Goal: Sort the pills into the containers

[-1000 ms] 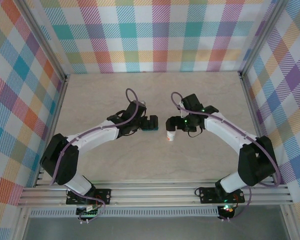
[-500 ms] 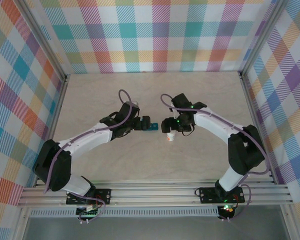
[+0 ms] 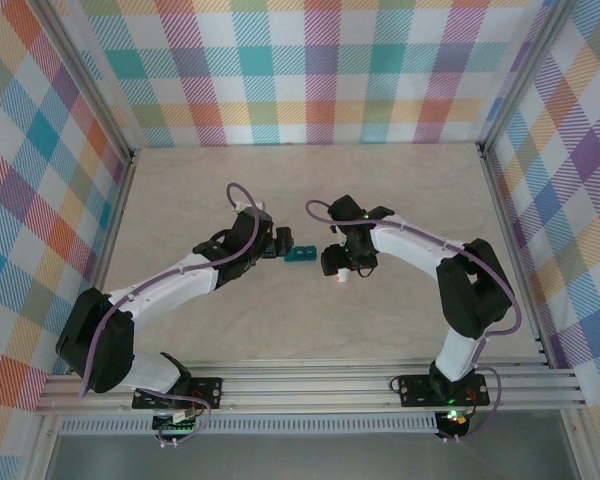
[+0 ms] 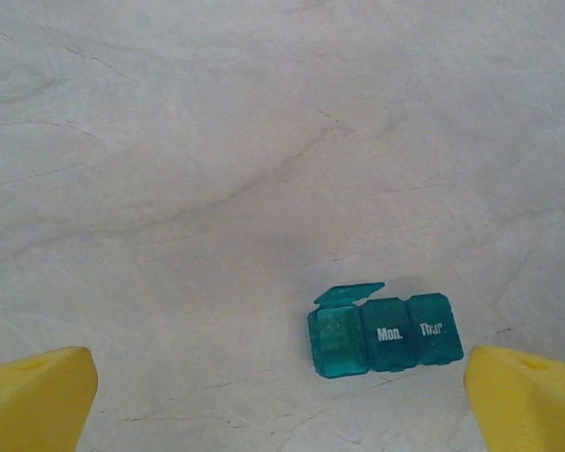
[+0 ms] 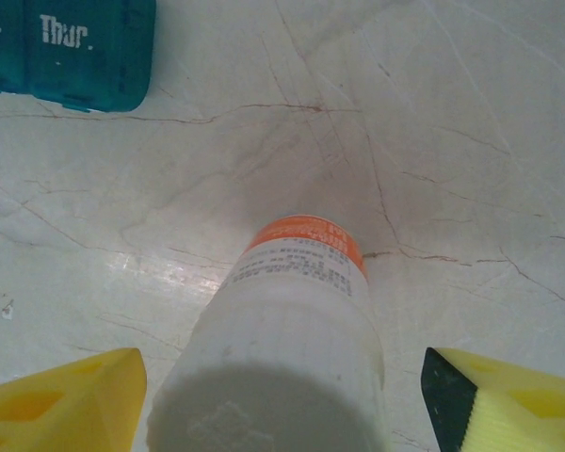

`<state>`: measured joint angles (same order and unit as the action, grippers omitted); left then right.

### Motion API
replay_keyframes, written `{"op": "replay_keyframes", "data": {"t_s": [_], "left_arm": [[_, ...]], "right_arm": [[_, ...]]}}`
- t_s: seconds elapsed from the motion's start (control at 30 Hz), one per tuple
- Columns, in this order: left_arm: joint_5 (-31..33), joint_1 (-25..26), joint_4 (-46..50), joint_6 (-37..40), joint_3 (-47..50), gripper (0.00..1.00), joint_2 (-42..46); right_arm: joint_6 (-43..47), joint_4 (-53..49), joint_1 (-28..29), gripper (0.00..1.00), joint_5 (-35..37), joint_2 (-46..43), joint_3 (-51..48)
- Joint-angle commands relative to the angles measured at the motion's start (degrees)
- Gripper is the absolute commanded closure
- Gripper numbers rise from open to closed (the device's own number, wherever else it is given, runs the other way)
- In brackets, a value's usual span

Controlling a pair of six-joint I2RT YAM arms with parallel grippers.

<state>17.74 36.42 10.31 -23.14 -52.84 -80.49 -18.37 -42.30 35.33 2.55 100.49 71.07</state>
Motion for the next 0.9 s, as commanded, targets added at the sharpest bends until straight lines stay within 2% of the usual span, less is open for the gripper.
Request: {"op": "replay_keyframes", "data": {"t_s": [0.0,0.13,0.27,0.67,0.87], "left_arm": [[0.5,-0.6,-0.8,-0.7,-0.4,0.00,1.7],[-0.6,-1.1,1.0,-1.4,-1.6,0.00,1.2],[1.1,-2.0,4.6,-2.7,-3.5,0.00,0.1],[4.7,-2.5,3.0,-2.7,-2.2,0.00,2.8],[7.9,-2.6,12.1,-2.7,-8.1,0.00,-1.0]], "right_arm": [[0.9,-1.1,0.5,0.25,0.6,1.1,1.9],[0.8,-0.7,0.5,0.33,0.5,1.2,1.8],[1.0,-0.5,0.4,0.37,0.3,1.4,1.7],[0.8,0.9,0.5,0.47,0.6,1.8,1.4],[0.3,2.3,0.6,0.52,0.3,1.6,1.0]]}}
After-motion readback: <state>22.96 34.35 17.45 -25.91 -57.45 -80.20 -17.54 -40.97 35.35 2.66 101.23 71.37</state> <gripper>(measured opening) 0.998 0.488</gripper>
